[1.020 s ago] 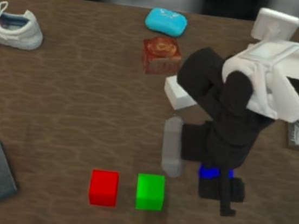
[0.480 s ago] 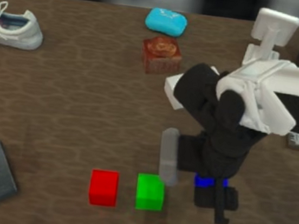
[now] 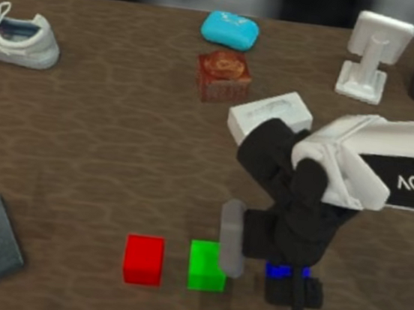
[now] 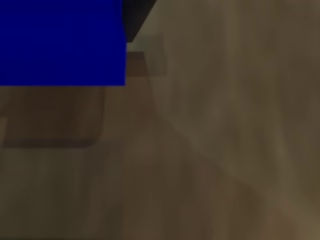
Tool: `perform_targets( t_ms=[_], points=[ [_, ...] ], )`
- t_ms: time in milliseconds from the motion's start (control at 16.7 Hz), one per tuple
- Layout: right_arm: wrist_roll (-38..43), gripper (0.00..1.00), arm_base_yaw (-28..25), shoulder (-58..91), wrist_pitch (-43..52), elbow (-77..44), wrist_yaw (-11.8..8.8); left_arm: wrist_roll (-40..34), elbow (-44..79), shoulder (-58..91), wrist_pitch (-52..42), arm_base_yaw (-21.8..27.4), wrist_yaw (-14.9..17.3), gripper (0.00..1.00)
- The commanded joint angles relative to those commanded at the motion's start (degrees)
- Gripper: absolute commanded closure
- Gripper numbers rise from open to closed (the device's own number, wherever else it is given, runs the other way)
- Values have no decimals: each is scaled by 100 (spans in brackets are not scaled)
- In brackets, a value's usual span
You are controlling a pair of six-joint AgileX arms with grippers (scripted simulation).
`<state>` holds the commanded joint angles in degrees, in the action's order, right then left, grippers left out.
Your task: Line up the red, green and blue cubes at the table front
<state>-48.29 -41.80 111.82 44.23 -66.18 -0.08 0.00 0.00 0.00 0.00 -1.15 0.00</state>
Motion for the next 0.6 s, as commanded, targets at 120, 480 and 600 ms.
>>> perform_targets(
  t_ms=[120, 480, 600],
  points=[
    [0, 92, 0, 0, 0, 0, 0, 0, 0, 0, 0, 0, 0, 0],
    [0, 47, 0, 0, 0, 0, 0, 0, 0, 0, 0, 0, 0, 0],
    [0, 32, 0, 0, 0, 0, 0, 0, 0, 0, 0, 0, 0, 0]
  ],
)
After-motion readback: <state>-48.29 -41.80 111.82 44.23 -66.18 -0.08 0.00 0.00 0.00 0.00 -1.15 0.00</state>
